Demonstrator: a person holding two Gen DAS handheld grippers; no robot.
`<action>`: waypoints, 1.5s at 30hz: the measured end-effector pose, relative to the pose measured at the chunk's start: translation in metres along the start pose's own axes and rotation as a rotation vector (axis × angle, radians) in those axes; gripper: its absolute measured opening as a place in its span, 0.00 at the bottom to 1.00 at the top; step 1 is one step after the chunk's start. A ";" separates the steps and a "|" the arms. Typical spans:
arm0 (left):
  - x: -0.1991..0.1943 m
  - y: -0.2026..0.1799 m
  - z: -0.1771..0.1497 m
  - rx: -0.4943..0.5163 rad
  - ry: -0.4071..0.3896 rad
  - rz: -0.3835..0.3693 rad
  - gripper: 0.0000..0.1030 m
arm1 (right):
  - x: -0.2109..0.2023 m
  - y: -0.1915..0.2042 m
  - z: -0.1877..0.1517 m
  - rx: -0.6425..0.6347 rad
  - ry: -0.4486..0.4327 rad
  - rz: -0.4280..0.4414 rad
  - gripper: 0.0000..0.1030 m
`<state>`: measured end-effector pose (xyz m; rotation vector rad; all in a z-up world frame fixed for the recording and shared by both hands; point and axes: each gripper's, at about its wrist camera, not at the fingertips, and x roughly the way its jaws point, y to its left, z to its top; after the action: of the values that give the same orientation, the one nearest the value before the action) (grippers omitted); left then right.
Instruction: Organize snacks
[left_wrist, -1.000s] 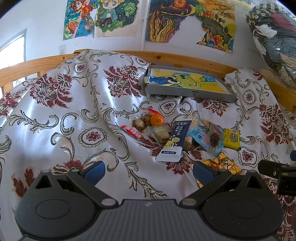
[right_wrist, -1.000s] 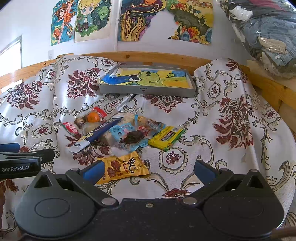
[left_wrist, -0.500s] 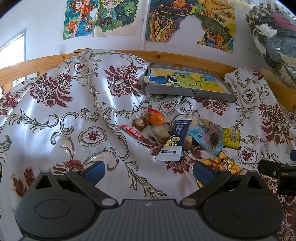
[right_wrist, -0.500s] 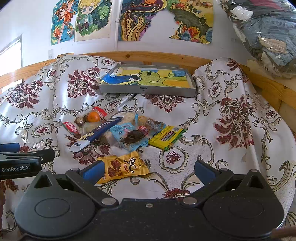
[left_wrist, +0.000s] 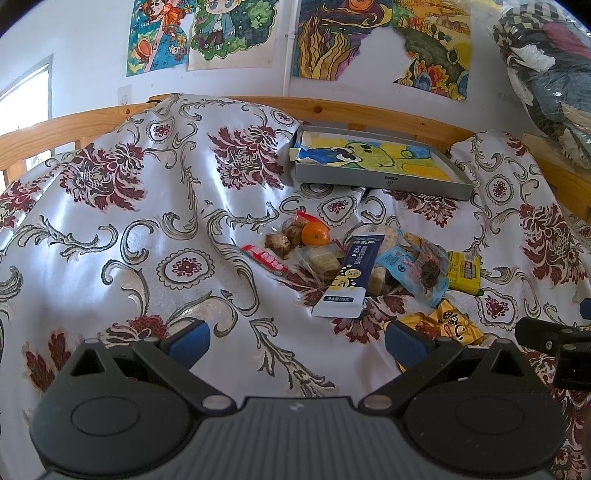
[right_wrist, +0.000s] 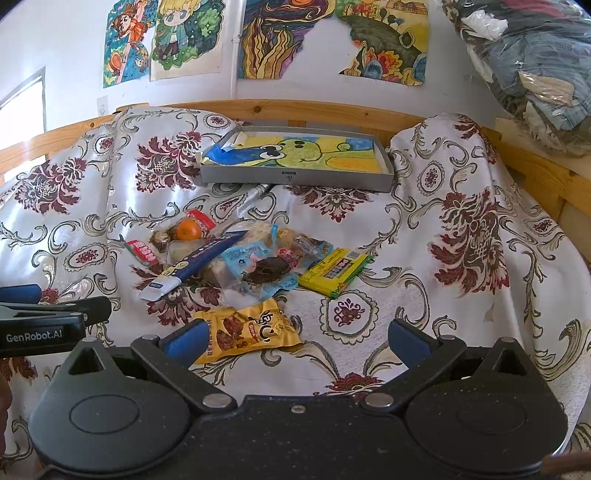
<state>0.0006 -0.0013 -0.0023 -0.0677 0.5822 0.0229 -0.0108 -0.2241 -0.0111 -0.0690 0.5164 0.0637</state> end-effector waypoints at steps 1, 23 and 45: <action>0.000 0.000 0.000 0.000 0.001 0.000 1.00 | 0.000 0.000 0.000 0.000 0.000 0.000 0.99; 0.011 -0.005 0.010 0.038 0.088 0.119 1.00 | 0.006 -0.004 0.008 0.020 0.071 0.006 0.99; 0.051 -0.044 0.098 0.292 0.172 0.139 1.00 | 0.036 -0.019 0.047 -0.113 -0.053 0.124 0.99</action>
<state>0.0987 -0.0379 0.0544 0.2572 0.7561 0.0677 0.0451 -0.2380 0.0130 -0.1450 0.4634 0.2155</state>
